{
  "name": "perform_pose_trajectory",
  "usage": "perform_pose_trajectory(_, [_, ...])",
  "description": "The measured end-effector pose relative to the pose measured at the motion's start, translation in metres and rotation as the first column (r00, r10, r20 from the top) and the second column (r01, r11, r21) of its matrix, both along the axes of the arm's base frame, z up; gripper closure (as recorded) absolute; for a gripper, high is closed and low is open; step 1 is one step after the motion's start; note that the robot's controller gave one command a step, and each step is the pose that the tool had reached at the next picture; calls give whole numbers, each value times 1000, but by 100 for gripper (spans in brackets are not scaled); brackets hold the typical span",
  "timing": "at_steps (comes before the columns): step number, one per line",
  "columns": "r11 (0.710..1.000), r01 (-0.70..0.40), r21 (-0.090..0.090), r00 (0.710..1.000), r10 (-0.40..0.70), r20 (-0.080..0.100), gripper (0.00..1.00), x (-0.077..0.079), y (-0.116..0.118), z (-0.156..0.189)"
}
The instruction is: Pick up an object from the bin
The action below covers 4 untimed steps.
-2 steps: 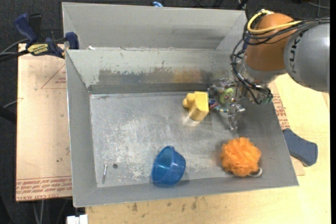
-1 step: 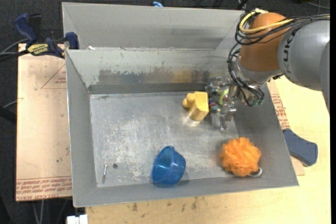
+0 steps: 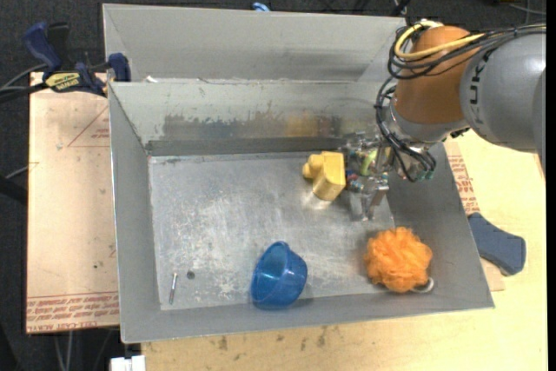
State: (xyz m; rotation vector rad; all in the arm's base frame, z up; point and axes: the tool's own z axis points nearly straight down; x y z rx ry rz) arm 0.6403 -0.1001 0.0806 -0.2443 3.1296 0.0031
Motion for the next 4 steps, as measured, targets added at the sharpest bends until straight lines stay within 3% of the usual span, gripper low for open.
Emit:
perform_pose_trajectory(1, [999,50,-2,999,-50,2,0,7,33,-7])
perform_pose_trajectory(2, [998,69,-2,998,-69,3,100,10,93,-6])
perform_pose_trajectory(3, [997,74,1,997,-74,3,100,10,91,-6])
perform_pose_trajectory(4, [997,80,-1,997,-80,-6,100,6,98,32])
